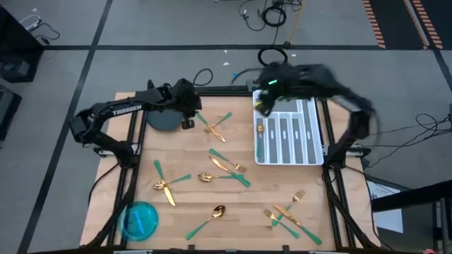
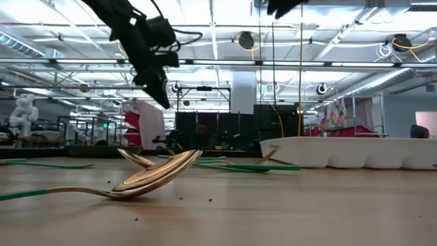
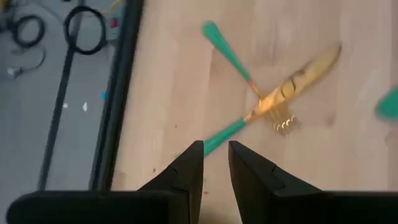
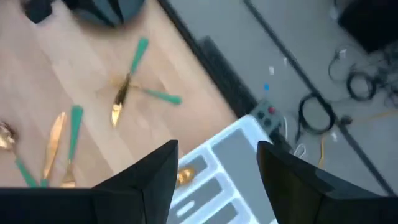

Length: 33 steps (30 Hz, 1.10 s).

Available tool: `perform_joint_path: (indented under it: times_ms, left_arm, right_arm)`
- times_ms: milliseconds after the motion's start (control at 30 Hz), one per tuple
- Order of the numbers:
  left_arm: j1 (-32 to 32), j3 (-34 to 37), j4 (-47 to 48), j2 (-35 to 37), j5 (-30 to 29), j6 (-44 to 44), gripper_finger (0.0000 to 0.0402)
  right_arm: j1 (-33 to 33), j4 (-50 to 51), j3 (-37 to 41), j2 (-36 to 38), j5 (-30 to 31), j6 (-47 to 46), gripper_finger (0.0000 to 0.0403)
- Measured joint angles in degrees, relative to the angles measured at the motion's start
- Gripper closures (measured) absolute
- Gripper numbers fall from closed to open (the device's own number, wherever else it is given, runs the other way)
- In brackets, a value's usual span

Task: Sort silverware
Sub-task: Put the green knife into the silverware tray

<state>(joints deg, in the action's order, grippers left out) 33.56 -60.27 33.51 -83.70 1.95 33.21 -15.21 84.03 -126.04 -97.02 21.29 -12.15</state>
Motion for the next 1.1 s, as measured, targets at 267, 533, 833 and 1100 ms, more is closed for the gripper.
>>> perform_joint_path:
  times_ms: [267,533,833,1100]
  left_arm:
    - [-0.03,0.02,-3.7,-10.86,1.95,4.17,0.0299]
    - [0.46,-0.02,-6.84,-12.54,5.05,6.33,0.0299]
    - [3.41,-0.09,-11.86,-10.56,14.07,6.35,0.0299]
    - [6.22,-0.15,-7.34,-11.92,14.29,15.84,0.0299]
  right_arm:
    - [0.04,5.83,-1.13,16.44,1.86,-4.88,0.019]
    - [4.33,-0.92,11.49,20.63,0.42,-1.41,0.019]
    - [7.18,-48.42,54.71,38.81,-15.92,3.11,0.019]
    - [7.14,-63.24,71.1,47.44,-17.68,-2.7,0.019]
